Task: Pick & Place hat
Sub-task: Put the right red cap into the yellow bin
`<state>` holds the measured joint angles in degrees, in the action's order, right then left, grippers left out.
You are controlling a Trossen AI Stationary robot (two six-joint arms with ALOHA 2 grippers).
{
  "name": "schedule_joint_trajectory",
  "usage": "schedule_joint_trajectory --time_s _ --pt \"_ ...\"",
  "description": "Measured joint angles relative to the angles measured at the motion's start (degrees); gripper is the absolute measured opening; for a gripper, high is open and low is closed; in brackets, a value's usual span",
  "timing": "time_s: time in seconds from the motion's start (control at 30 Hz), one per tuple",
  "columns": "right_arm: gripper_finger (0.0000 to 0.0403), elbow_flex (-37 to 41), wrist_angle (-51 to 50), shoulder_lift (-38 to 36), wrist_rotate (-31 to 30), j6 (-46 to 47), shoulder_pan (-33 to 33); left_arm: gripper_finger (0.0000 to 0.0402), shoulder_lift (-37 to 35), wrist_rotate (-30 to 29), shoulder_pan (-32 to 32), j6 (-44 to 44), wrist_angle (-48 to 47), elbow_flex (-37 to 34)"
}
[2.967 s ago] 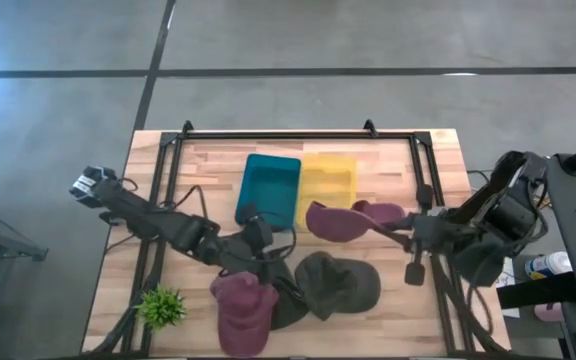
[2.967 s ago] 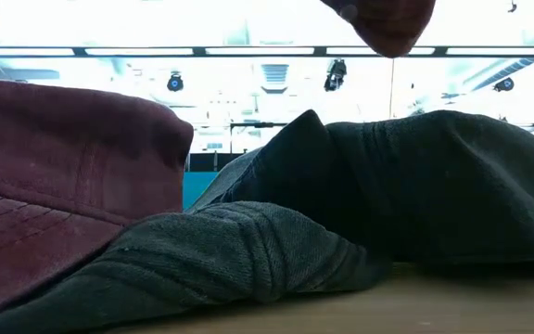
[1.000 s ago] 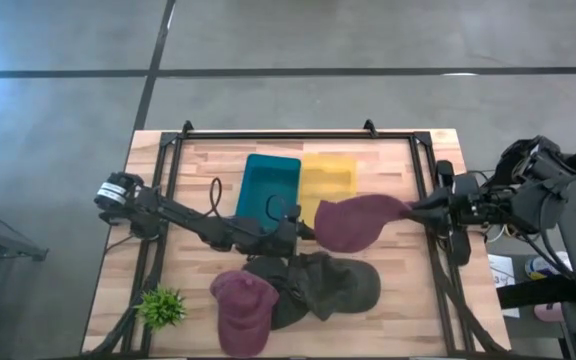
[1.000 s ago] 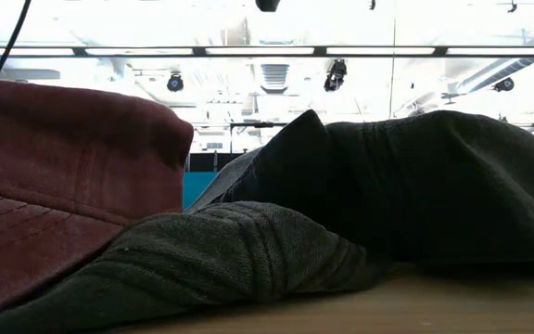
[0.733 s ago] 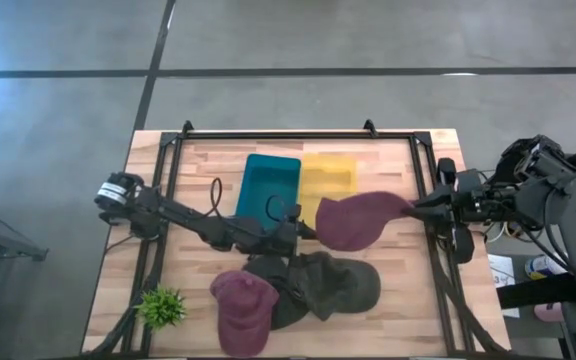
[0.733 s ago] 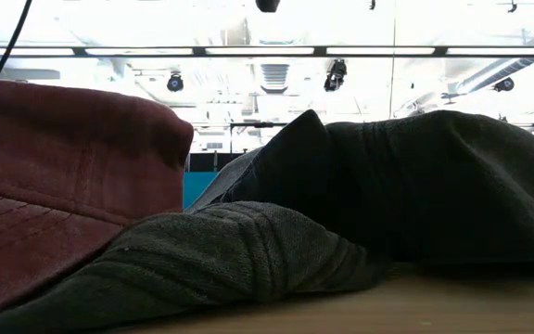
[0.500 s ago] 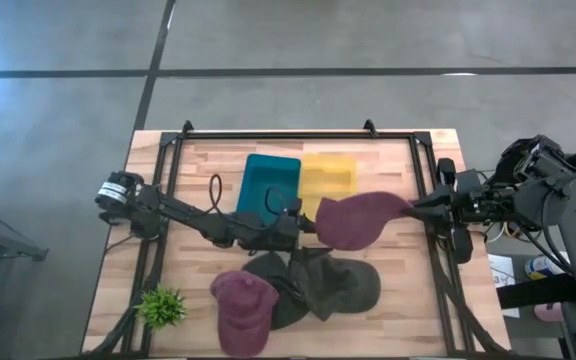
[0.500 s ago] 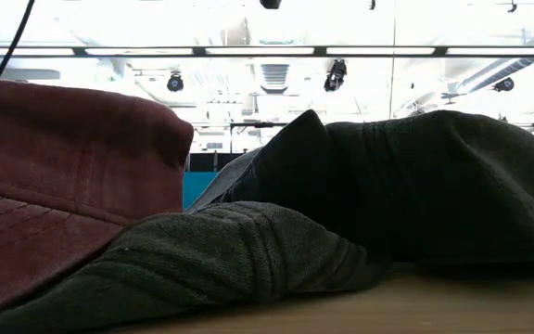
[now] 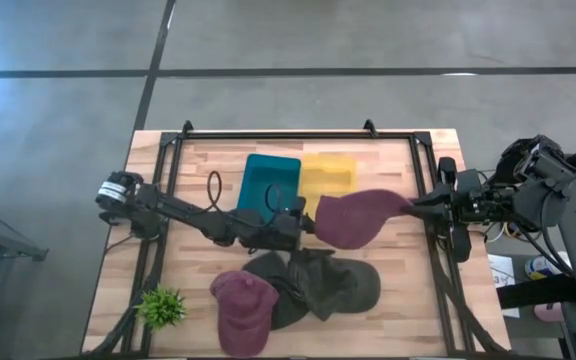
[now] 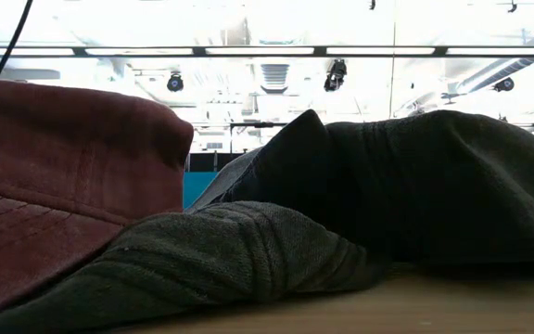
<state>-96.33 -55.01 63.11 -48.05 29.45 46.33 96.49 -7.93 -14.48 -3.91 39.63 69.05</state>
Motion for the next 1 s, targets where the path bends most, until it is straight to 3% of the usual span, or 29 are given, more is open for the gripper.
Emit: schedule_joint_trajectory --time_s 0.23,0.4,0.67,1.0 --pt "0.0013 0.02 0.61 0.37 -0.14 0.28 0.02 0.0206 3.56 2.06 0.11 1.01 -2.71 4.92" --pt "0.0013 0.04 0.89 0.21 -0.18 0.75 0.02 0.0206 3.75 -0.1 0.07 1.24 -9.7 4.38" --pt "0.0013 0.04 1.07 0.13 -0.14 1.67 0.0 0.0206 3.76 -4.03 0.24 3.72 -4.8 3.9" --pt "0.0013 0.04 0.9 0.15 -0.05 2.77 0.0 0.0206 3.76 -2.67 0.11 4.07 0.54 4.5"
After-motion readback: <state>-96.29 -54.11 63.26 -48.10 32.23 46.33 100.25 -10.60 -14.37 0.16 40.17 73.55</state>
